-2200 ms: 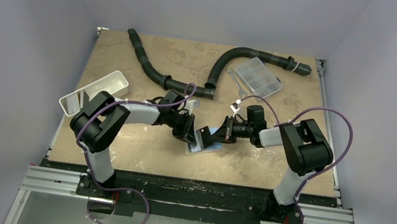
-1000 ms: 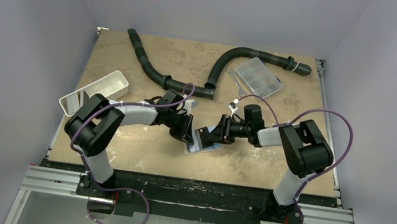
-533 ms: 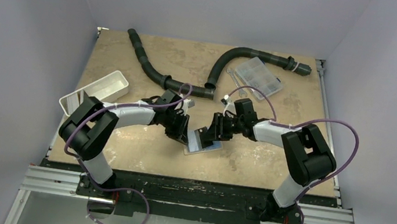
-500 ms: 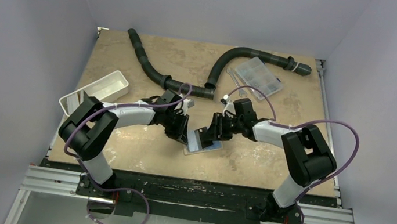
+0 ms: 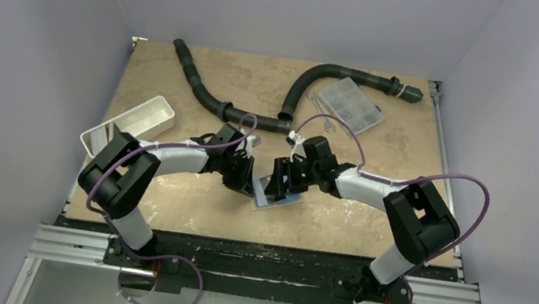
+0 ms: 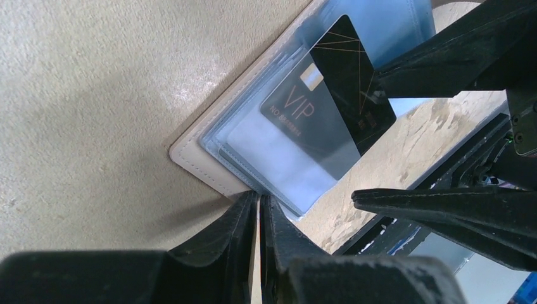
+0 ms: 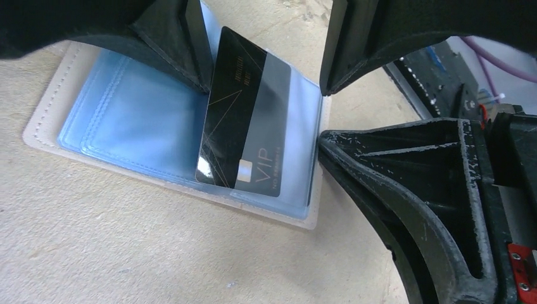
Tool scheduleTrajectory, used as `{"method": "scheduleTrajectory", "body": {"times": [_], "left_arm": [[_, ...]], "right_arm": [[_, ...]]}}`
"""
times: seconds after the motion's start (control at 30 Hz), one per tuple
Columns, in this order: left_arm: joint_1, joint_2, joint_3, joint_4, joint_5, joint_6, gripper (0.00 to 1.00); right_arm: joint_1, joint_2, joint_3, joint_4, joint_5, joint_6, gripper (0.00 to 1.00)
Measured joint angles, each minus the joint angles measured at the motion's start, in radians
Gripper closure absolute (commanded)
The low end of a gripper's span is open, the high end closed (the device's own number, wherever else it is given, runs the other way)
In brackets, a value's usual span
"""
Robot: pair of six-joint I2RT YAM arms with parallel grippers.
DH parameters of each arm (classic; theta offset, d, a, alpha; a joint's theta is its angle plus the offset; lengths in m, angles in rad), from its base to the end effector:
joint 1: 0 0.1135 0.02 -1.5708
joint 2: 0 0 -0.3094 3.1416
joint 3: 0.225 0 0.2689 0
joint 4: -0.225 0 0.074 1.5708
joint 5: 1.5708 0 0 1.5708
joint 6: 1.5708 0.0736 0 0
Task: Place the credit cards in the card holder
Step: Insert the credit card into the card holder.
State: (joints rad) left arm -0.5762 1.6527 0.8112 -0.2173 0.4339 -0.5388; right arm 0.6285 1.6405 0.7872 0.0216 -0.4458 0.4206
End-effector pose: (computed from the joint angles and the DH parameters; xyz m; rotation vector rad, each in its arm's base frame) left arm 0.2629 -0.2078 0.1437 0.2134 2.7897 -0.9093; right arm 0.2674 0.2336 0.1603 -0.4853 2.5030 0.9910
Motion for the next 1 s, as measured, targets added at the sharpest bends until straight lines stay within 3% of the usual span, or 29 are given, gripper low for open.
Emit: {"method": "scheduleTrajectory", "body": {"times": [0.37,0.53,0.87,1.0], "left_arm": [[0.000,-0.011,-0.019,0.019,-0.006,-0.001,0.89],[0.001,-0.013,-0.024,0.029,-0.001,-0.001,0.89],[-0.001,-0.026,-0.024,-0.002,-0.030,0.010,0.88],[-0.001,-0.026,-0.024,-0.005,-0.031,0.013,0.84]], "right_arm": [[0.056,-0.013,0.021,-0.045,0.065,-0.049,0.30],[0.099,-0.010,0.019,-0.020,0.042,-0.049,0.29],[0.058,-0.011,-0.004,0.016,-0.016,-0.047,0.27],[0.091,-0.005,-0.004,0.041,-0.018,-0.033,0.25]]}}
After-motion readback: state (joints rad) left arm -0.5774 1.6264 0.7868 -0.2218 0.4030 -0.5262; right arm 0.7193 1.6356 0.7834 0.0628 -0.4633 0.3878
